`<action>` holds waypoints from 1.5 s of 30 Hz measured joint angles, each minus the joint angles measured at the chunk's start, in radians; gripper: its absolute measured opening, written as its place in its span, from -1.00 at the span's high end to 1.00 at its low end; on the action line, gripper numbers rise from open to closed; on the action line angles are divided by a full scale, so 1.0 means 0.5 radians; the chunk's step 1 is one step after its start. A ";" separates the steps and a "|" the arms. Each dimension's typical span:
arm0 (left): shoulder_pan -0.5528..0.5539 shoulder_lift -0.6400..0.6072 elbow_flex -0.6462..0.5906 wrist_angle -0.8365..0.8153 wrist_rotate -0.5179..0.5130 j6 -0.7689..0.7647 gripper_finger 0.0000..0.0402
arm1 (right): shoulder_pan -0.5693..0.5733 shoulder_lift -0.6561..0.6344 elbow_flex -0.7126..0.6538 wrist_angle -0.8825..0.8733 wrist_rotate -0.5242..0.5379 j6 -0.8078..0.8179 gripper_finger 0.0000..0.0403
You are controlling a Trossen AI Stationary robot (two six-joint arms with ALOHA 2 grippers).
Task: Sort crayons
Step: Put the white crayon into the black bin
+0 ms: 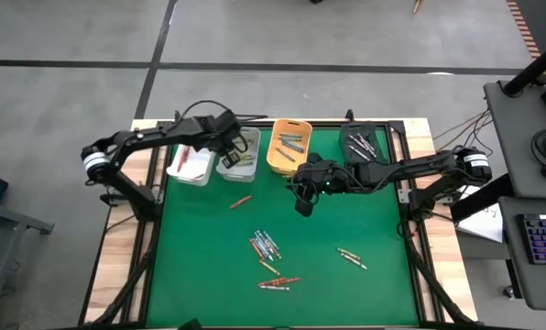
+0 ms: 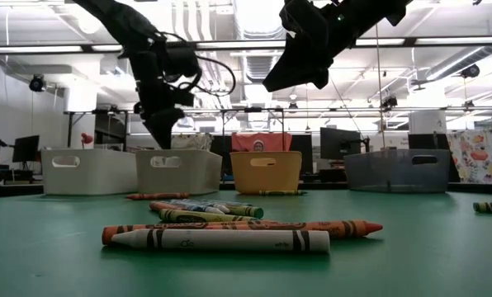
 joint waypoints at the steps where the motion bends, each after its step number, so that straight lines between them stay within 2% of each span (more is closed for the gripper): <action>1: -0.012 -0.026 0.001 0.001 0.000 -0.020 0.70 | 0.000 0.000 0.000 0.000 0.000 0.017 0.66; 8: -0.216 -0.249 -0.016 0.117 0.001 -0.134 0.71 | 0.000 0.000 0.000 0.000 -0.018 0.170 0.64; 15: -0.561 -0.438 -0.059 0.320 0.001 -0.212 0.71 | 0.027 0.000 0.000 0.000 -0.378 0.465 0.64; 22: -0.936 -0.545 -0.174 0.728 0.002 -0.174 0.71 | 0.220 0.000 0.000 -0.103 -0.436 0.709 0.65; 28: -1.158 -0.551 -0.237 0.929 0.000 -0.159 0.71 | 0.420 0.000 0.000 -0.365 -0.465 1.121 0.66; 38: -1.230 -0.491 -0.242 1.034 0.001 -0.116 0.71 | 0.699 0.000 0.001 -0.785 -0.480 1.842 0.66; 45: -1.229 -0.490 -0.242 1.087 0.000 -0.031 0.71 | 0.856 0.000 0.059 -1.253 -0.711 2.358 0.66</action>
